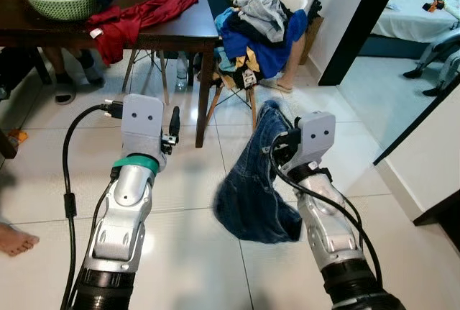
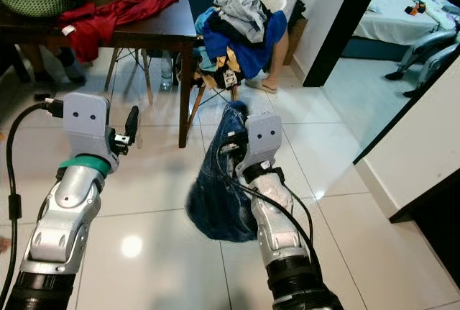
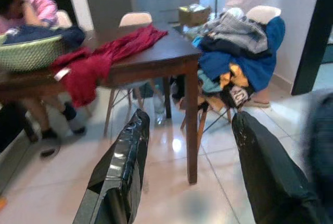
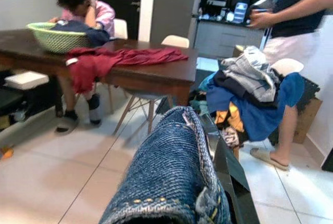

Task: Hang hanger

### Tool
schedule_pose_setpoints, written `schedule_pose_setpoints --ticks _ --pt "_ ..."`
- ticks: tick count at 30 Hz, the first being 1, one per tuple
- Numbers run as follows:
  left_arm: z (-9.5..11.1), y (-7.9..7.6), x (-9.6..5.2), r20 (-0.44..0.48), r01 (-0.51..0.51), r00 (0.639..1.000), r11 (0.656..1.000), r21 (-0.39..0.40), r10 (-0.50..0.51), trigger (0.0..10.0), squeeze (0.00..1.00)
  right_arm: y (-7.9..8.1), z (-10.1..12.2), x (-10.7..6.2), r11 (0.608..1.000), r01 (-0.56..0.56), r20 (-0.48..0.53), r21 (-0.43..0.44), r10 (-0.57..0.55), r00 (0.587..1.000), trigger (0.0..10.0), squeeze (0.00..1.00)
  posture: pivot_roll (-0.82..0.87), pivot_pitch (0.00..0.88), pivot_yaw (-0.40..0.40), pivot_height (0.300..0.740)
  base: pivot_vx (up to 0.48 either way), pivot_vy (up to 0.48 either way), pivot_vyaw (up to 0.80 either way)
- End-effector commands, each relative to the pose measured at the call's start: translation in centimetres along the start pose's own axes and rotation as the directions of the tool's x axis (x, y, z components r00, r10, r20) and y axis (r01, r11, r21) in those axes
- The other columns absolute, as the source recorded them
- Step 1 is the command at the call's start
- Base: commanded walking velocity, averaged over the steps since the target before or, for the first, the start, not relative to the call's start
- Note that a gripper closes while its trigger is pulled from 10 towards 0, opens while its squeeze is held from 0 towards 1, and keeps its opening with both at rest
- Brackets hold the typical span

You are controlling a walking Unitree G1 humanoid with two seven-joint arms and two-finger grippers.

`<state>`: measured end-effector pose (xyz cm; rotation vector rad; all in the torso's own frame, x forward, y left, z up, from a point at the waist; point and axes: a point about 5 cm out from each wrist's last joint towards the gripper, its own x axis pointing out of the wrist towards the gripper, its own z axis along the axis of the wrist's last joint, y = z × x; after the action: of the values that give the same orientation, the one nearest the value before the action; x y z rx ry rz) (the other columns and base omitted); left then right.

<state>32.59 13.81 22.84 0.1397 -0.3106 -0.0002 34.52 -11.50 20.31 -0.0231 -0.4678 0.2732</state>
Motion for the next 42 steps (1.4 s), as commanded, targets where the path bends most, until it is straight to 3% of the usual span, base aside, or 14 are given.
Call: schedule_pose_setpoints --ticks 1,15,32,36,38,41,42 --pt "0.0 -0.5 -0.1 0.005 0.016 1.0 1.0 -0.005 -0.016 10.0 0.0 -0.5 0.6 0.2 1.0 0.015 0.028 -0.005 -0.015 1.0 10.0 0.0 0.03 0.093 -0.047 0.74 0.461 0.0 0.0" --pt "-0.3 -0.1 -0.4 -0.002 0.004 1.0 1.0 0.009 -0.004 10.0 0.0 -0.3 0.7 0.5 1.0 0.014 0.032 0.008 -0.015 0.999 10.0 0.0 0.05 0.105 -0.054 0.74 0.461 0.0 -0.36" --pt "0.8 0.7 -0.4 0.049 -0.021 0.999 0.998 0.054 0.018 10.0 0.0 0.5 3.2 1.9 1.0 -0.012 0.136 0.002 0.012 0.991 10.0 0.0 0.07 0.113 -0.051 0.74 0.461 0.0 0.0" --pt "1.9 1.1 -0.6 0.097 -0.036 0.995 0.994 0.1 0.026 10.0 0.0 1.0 4.7 2.9 1.0 -0.031 0.193 0.001 0.03 0.981 10.0 0.0 0.08 0.114 -0.05 0.74 0.461 0.0 0.0" --pt "3.0 1.6 -1.3 0.142 -0.045 0.99 0.987 0.158 0.022 10.0 0.0 1.7 7.9 4.8 0.998 -0.058 0.305 0.01 0.052 0.951 10.0 0.0 0.08 0.115 -0.045 0.74 0.461 0.0 0.0" --pt "3.0 1.6 -1.3 0.142 -0.045 0.99 0.987 0.158 0.022 10.0 0.0 1.7 7.9 4.8 0.998 -0.058 0.305 0.01 0.052 0.951 10.0 0.0 0.08 0.115 -0.045 0.74 0.461 0.0 0.0" --pt "3.2 1.7 -1.8 0.154 -0.039 0.988 0.981 0.188 0.01 10.0 0.0 2.1 9.5 5.7 0.997 -0.076 0.357 0.012 0.067 0.932 10.0 0.0 0.08 0.112 -0.046 0.74 0.461 0.0 0.0"
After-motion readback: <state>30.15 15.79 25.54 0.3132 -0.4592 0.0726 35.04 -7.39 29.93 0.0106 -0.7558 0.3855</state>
